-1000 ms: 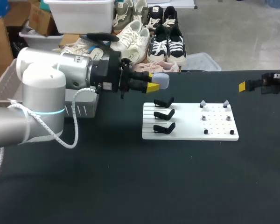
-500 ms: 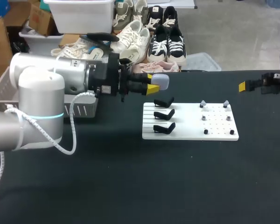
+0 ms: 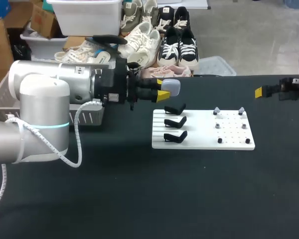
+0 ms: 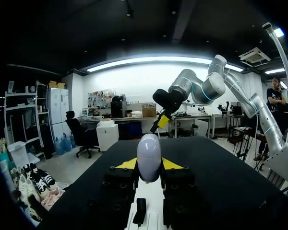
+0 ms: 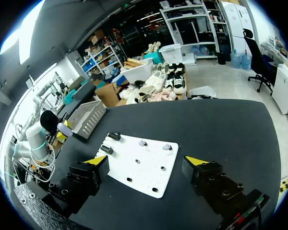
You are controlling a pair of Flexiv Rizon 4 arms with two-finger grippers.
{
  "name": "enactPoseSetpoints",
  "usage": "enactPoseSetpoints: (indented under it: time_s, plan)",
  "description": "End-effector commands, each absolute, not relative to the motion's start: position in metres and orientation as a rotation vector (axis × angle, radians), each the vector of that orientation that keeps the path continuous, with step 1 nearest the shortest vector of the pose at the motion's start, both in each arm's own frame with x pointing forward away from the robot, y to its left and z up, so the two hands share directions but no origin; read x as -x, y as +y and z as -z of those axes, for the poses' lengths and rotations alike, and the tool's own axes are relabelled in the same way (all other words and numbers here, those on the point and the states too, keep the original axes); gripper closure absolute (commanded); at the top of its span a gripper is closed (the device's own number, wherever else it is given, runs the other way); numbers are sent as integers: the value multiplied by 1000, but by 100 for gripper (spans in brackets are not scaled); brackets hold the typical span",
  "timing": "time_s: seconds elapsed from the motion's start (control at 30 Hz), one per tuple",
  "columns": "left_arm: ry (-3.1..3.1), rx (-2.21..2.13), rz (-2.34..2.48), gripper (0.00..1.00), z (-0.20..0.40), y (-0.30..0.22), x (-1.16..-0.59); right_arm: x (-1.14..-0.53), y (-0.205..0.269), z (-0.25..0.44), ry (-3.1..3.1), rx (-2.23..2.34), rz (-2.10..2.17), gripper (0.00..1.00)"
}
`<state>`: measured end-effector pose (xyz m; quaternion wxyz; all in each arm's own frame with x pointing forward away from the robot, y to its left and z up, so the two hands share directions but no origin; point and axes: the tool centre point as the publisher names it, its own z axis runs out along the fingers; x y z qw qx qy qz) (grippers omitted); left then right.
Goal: Pick up each earbud case from the left stands, insert the matching earbuds, close the lid, and place the case in the box.
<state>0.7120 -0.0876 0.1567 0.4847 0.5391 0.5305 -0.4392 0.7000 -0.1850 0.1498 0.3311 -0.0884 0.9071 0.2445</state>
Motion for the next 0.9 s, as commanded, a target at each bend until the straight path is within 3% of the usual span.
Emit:
enactPoseSetpoints:
  time_s: [0.03,0.53,0.9]
  plan:
    - [1310,-1285,1060,100,-152,-85,-703,-700,-186,-150,2371,234,-642,0]
    - [1251,-1275,1196,100,-130,-117,-681,-700,-186,-150,2371,234,-642,0]
    - [1221,-1282,1210,100,-127,-125,-683,-666,-133,-175,2376,494,-568,0]
